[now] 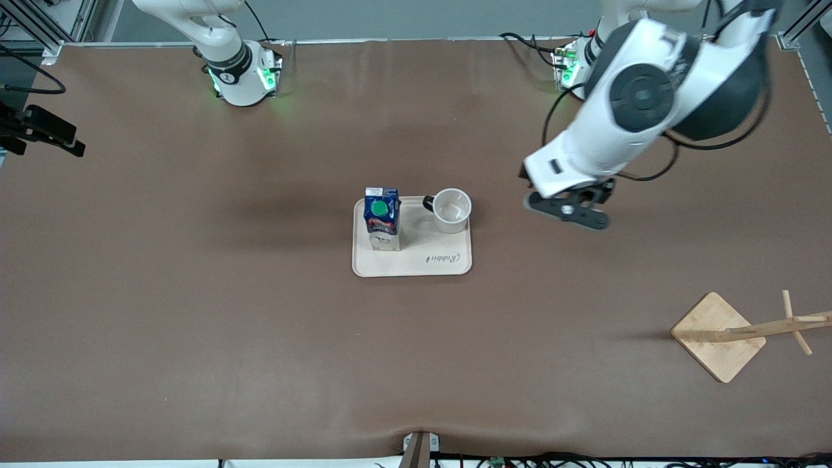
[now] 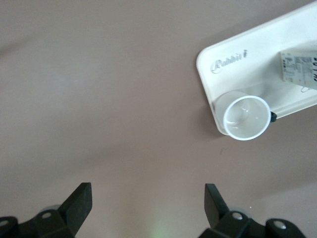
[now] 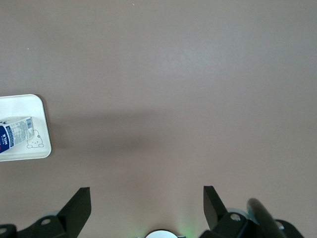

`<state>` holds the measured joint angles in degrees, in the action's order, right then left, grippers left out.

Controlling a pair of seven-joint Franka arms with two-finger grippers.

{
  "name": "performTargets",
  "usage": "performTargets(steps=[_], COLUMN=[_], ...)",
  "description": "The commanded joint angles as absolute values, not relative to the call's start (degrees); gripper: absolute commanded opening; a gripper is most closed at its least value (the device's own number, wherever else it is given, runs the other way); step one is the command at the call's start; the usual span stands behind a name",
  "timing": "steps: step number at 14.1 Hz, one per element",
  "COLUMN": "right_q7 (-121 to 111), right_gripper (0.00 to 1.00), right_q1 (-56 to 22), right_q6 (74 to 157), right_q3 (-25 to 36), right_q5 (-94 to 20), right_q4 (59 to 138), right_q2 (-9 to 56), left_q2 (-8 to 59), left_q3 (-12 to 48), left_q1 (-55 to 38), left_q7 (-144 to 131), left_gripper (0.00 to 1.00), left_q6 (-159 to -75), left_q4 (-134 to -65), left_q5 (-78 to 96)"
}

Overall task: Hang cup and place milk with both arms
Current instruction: 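Reach the left gripper to the white mug rim and grasp it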

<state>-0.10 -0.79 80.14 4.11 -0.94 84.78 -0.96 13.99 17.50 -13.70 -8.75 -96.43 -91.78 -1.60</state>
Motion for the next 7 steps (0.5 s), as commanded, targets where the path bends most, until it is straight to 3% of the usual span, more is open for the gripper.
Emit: performTargets(steps=[1, 7], right_q7=[-0.7, -0.7], right_gripper=[1.0, 1.0], right_q1=[0.53, 0.44], right_q6=[79.8, 79.72], right_q3=[3.25, 3.25], right_q5=[-1.41, -1.41], right_q4=[84.81, 84.81], right_q2=[-1.41, -1.41], left_q2=[14.14, 25.64], left_q3=[17.92, 18.11], left_q1=[-16.16, -26.88], left_q7=[-7.48, -7.12], left_gripper=[1.0, 1.0], left_q6=[-104.3, -115.91], left_q4=[-99.03, -97.57], left_q5=[-2.11, -15.44])
